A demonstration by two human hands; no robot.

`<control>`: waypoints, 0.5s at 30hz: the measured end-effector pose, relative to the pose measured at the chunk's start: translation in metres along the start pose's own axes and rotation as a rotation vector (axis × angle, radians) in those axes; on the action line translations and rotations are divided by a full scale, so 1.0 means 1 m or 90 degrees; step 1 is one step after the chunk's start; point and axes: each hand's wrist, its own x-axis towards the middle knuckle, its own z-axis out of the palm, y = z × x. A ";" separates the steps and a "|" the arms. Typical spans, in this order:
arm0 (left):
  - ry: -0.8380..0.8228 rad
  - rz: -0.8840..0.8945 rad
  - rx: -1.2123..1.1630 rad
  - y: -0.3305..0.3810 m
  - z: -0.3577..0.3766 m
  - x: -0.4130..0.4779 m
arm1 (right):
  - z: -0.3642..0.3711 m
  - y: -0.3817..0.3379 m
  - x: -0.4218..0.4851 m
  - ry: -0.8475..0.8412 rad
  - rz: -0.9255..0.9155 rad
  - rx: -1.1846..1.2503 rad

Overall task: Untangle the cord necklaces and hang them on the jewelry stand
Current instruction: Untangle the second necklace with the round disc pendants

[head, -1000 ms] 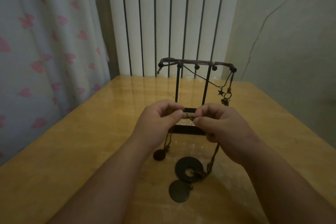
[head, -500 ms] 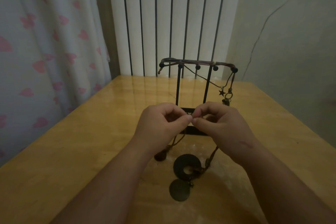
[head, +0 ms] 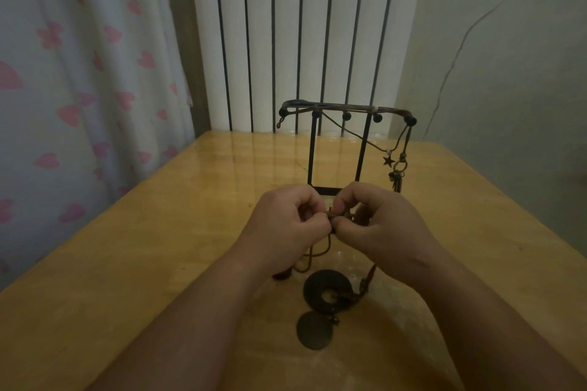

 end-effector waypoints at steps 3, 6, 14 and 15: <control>-0.017 0.001 0.004 -0.001 0.002 0.000 | 0.001 0.002 0.000 -0.012 -0.008 -0.032; -0.034 -0.009 0.007 -0.001 0.004 0.001 | 0.001 0.002 0.001 -0.017 -0.016 -0.026; -0.066 -0.062 -0.072 0.001 0.003 0.003 | -0.003 0.009 0.002 -0.081 0.036 0.189; -0.064 -0.069 -0.084 0.002 0.003 0.003 | -0.003 0.009 0.002 -0.093 0.055 0.229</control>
